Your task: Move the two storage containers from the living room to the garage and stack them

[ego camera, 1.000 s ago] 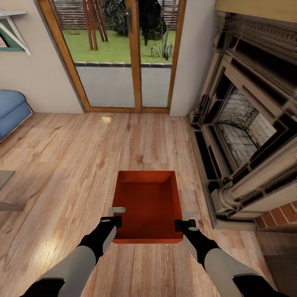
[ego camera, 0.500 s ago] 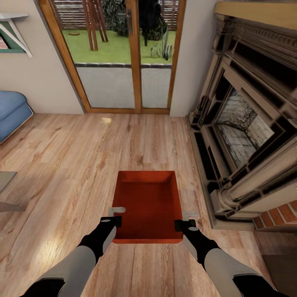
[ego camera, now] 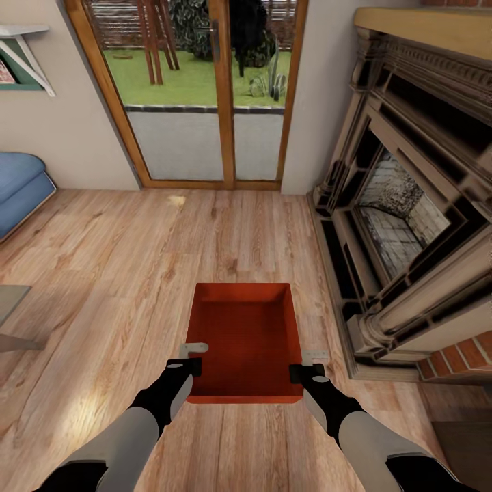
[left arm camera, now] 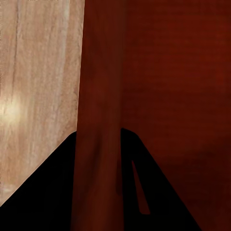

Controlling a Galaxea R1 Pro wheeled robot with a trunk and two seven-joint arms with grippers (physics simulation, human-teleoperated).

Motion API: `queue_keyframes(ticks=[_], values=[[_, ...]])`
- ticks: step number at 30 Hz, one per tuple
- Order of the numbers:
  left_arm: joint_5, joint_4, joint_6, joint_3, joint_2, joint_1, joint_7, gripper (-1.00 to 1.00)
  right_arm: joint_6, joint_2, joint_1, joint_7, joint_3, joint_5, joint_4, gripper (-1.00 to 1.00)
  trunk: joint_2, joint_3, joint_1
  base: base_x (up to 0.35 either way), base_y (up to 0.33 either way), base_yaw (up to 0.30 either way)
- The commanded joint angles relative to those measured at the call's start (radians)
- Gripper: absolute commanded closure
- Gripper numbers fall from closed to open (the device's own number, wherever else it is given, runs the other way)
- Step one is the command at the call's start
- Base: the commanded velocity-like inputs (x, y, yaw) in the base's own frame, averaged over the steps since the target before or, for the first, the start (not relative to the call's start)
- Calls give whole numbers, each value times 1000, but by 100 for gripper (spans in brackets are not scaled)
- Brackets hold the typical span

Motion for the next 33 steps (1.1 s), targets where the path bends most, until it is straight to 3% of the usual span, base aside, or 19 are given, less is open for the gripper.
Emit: queue_keyframes(ticks=[1, 33], values=[[8, -2, 3, 6, -2, 0, -3, 100, 2, 3, 0, 0, 9, -5, 0, 100, 7, 2, -4, 0, 0, 0], [8, -1, 3, 5, -2, 0, -3, 100, 4, 5, 0, 0, 9, -5, -1, 100, 231, 103, -126, 0, 0, 0]])
